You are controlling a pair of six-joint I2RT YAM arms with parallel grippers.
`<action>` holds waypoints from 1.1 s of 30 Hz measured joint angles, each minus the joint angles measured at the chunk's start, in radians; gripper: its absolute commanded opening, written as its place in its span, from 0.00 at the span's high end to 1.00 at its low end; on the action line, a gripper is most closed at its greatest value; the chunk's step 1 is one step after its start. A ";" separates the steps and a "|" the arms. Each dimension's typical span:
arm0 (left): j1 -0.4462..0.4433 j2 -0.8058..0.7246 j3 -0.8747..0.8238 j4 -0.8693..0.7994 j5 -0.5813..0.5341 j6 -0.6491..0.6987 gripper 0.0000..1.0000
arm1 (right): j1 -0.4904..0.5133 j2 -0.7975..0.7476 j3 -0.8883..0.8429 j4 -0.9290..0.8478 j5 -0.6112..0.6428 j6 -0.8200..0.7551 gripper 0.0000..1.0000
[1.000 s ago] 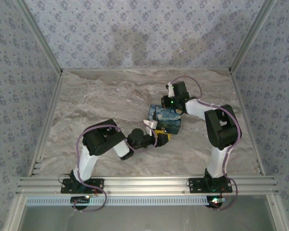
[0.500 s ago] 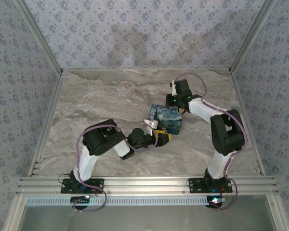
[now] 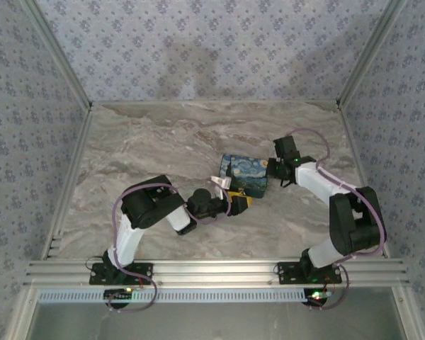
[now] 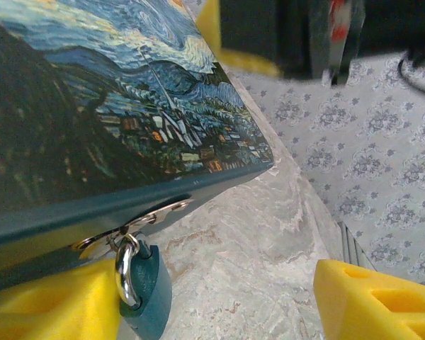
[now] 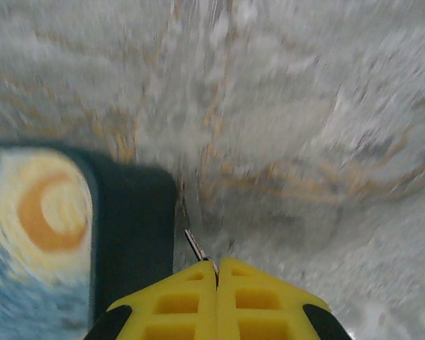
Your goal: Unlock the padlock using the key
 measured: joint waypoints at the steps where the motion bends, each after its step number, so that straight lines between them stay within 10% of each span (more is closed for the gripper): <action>1: 0.000 0.000 0.000 0.000 0.002 0.000 0.30 | 0.011 0.000 -0.005 0.000 -0.006 0.005 1.00; 33: 0.073 0.006 -0.026 -0.005 0.059 -0.045 0.54 | 0.062 0.008 -0.005 0.061 -0.029 0.018 1.00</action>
